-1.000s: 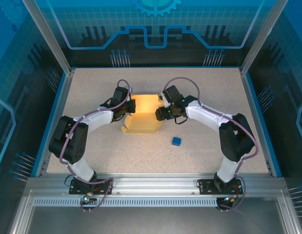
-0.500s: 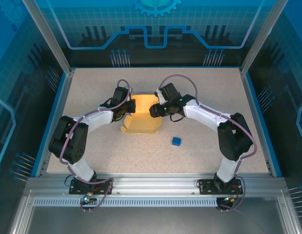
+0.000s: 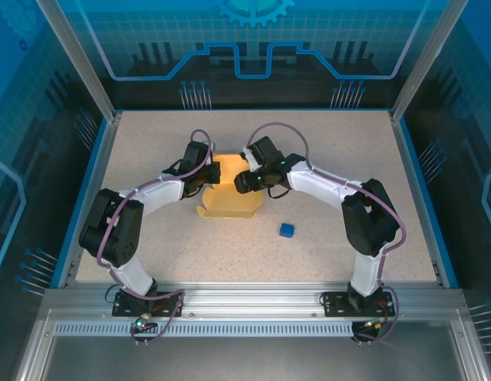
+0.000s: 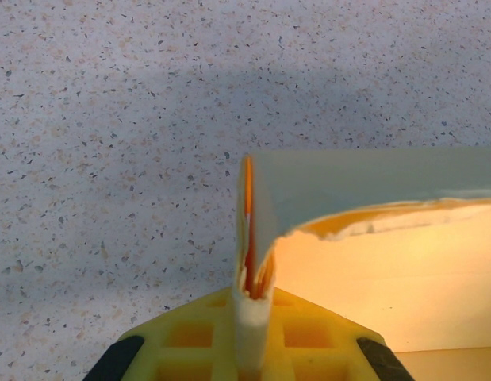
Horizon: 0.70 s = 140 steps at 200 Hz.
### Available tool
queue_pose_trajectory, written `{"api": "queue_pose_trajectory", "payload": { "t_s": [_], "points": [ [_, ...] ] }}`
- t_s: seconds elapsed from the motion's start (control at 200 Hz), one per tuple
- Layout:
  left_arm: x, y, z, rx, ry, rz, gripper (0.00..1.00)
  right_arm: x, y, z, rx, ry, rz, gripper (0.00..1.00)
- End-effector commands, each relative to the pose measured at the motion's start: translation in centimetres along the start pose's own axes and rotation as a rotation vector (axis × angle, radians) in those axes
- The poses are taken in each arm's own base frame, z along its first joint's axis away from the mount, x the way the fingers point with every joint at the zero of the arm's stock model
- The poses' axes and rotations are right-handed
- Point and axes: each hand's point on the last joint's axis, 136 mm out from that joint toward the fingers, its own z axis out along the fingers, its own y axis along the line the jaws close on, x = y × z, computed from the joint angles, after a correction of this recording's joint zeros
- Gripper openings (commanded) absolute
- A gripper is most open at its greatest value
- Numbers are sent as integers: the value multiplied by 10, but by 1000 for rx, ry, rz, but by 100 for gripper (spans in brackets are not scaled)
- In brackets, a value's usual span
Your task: Fold the paper box
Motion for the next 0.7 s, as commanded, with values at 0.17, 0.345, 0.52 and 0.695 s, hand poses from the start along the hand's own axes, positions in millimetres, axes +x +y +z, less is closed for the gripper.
{"api": "queue_pose_trajectory", "payload": {
  "t_s": [0.17, 0.345, 0.52, 0.695],
  "points": [
    [-12, -9, -9, 33, -34, 11, 3, -11, -2, -25, 33, -26, -87, 56],
    [-11, -9, -8, 31, -30, 10, 3, -15, -5, -46, 48, -38, -129, 56],
    [-12, -10, -7, 33, -28, 10, 3, -22, -8, -71, 51, -64, -160, 56],
    [-14, -11, -7, 38, -28, 11, 3, -28, -26, -98, 92, -84, -180, 56]
  ]
}}
